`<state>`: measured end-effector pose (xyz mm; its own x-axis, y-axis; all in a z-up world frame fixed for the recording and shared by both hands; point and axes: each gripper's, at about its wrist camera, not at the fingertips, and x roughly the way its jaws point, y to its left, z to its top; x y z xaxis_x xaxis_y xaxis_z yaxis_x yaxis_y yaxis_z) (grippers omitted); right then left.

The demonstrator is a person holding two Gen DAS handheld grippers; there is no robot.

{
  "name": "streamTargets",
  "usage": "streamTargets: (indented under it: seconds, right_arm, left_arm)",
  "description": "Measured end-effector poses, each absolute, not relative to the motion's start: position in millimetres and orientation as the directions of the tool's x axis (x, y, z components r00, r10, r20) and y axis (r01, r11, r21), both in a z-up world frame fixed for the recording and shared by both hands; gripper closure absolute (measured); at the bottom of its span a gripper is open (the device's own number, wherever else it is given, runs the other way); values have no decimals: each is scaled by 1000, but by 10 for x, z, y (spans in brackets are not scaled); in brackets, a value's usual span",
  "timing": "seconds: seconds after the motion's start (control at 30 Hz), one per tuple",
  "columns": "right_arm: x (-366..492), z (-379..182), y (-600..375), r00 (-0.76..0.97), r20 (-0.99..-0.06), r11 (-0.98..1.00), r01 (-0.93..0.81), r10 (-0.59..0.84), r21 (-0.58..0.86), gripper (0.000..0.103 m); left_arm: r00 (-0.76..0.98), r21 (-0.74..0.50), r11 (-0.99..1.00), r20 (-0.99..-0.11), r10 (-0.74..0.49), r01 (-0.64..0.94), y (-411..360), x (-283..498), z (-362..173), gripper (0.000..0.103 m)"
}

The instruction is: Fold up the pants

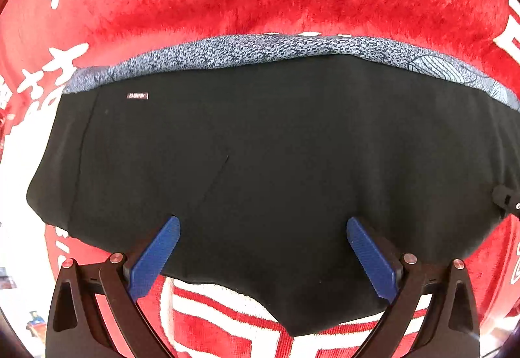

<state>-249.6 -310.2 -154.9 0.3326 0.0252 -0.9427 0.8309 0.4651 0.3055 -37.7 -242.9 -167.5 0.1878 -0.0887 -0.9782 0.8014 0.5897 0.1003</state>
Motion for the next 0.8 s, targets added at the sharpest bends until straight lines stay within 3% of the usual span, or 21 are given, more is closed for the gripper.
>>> streamTargets:
  seconds: [0.47, 0.8]
  right_arm:
    - [-2603, -1487, -3195, 331, -942, 438, 840, 58, 322, 94]
    - [-2725, -1493, -3145, 343, -938, 474, 817, 58, 328, 93]
  left_arm:
    - [220, 162, 584, -975, -30, 795, -2535, -532, -1575, 0]
    - [266, 148, 652, -960, -85, 744, -3070, -130, -1402, 0]
